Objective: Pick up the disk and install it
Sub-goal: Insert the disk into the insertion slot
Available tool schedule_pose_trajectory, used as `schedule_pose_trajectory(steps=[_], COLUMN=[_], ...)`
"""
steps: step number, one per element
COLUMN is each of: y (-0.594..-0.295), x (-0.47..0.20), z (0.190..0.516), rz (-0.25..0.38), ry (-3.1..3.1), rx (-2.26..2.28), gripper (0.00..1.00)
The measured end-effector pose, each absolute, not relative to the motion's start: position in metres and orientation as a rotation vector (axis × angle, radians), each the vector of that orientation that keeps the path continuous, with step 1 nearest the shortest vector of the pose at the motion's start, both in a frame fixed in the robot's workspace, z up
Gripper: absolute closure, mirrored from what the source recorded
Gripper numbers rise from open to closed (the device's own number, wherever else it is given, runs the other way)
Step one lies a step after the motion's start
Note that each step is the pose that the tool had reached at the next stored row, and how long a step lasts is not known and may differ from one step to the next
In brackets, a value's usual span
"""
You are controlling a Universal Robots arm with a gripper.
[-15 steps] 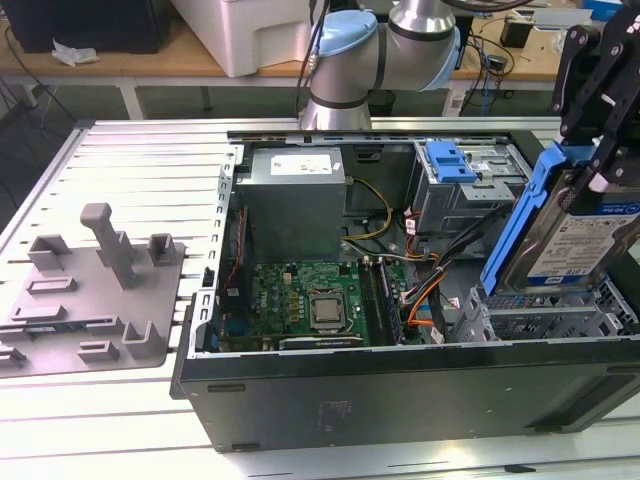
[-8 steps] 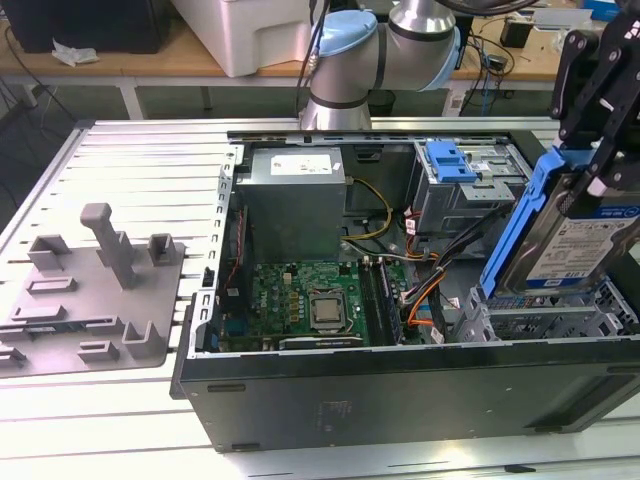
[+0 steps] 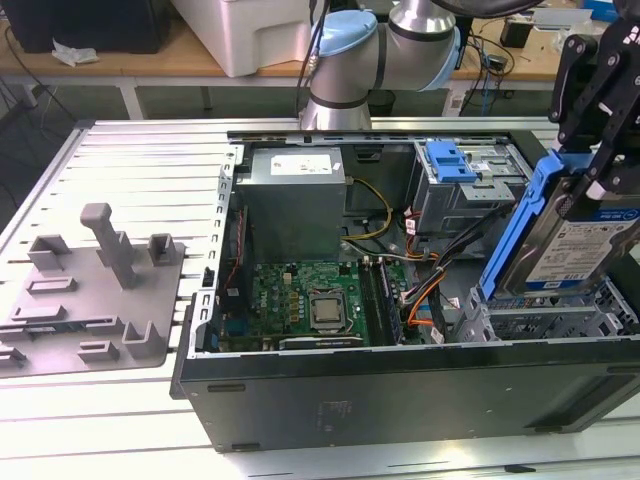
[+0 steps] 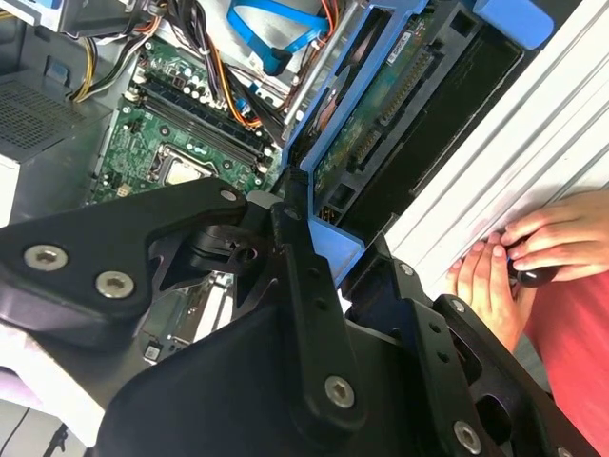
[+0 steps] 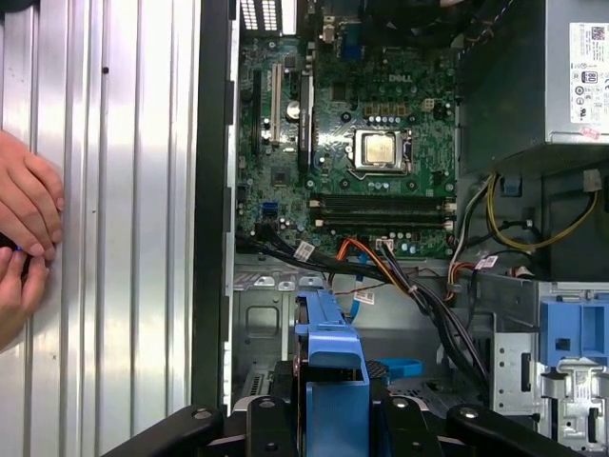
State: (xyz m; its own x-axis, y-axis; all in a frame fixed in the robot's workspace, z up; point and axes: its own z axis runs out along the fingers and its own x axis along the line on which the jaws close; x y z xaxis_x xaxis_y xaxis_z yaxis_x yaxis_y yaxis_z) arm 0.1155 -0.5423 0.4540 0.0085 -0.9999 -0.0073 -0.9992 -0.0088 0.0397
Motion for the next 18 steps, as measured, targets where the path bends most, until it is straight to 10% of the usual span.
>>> schedule_pose_trajectory(steps=[18], y=[-0.5430], x=[0.1164], z=[0.4500], rz=[-0.052], ry=[-2.195], rx=[2.214], gripper=[0.63])
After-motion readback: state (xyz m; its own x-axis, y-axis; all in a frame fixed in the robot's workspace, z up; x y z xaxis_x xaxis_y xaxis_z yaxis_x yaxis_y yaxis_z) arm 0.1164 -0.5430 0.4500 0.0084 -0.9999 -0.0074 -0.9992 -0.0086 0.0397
